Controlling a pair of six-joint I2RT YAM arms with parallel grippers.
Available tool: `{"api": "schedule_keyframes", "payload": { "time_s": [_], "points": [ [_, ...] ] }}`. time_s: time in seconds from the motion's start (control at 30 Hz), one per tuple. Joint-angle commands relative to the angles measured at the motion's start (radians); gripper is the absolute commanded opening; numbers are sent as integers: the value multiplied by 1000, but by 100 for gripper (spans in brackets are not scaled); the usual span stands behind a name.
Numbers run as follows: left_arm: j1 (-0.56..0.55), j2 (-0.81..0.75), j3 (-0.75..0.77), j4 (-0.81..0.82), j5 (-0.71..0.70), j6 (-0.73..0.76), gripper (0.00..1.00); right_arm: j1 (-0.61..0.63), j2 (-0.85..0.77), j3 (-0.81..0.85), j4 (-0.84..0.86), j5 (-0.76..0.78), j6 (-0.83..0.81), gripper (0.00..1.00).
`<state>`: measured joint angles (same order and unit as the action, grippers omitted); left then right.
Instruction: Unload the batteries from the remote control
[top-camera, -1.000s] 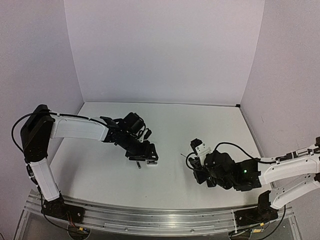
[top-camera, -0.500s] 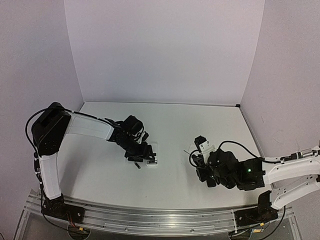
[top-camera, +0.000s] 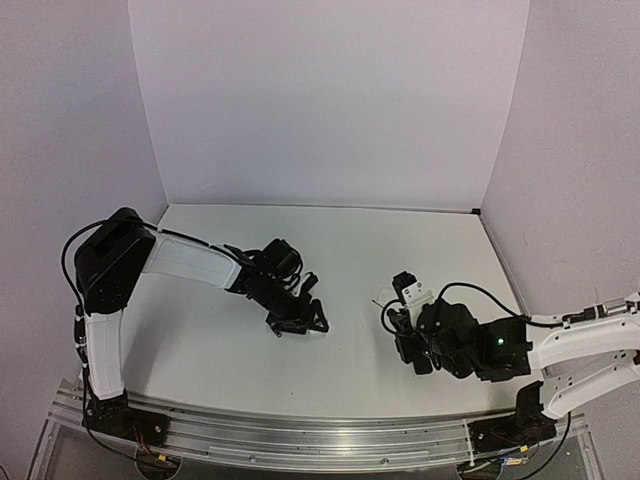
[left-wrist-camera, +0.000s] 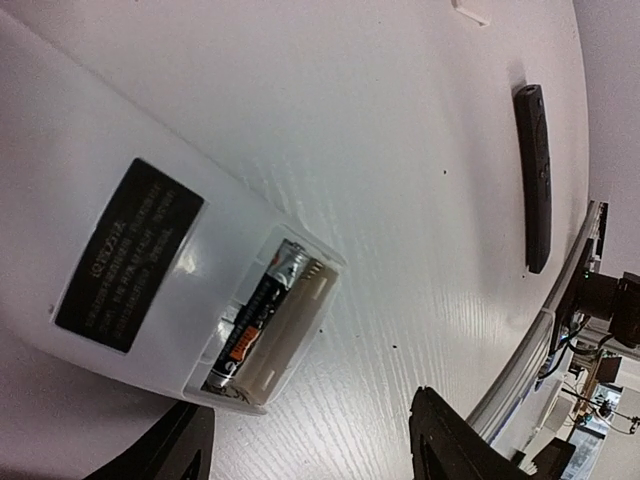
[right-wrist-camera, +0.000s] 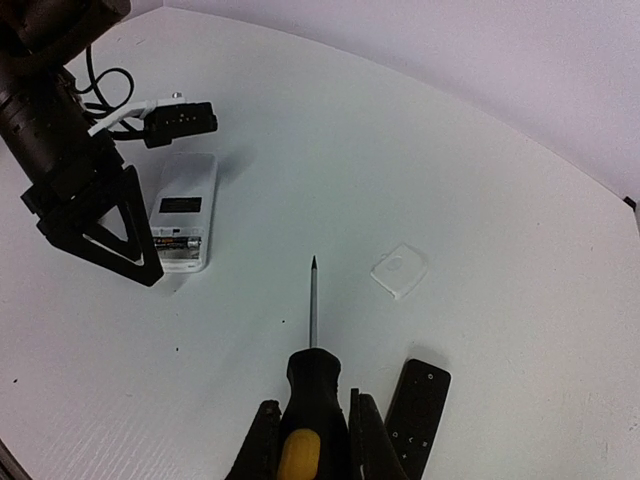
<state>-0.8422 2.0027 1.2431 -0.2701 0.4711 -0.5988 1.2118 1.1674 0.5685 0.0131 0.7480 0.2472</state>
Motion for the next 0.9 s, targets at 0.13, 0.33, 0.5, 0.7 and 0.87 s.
{"api": "schedule_keyframes", "payload": {
  "time_s": [0.13,0.33,0.5,0.7,0.87],
  "points": [
    [-4,82,78,112,9,-29,67,2,-15,-13,1,37,50,0],
    [-5,106,90,144,35,-48,67,2,-6,-11,-6,47,67,0],
    [-11,-11,36,111,36,-32,67,1,-1,1,-8,32,41,0],
    [8,-226,-12,-61,-124,-17,68,-32,43,38,-8,-90,16,0],
    [143,-264,-53,-120,-175,-11,71,-127,94,65,33,-283,12,0]
  ]
}}
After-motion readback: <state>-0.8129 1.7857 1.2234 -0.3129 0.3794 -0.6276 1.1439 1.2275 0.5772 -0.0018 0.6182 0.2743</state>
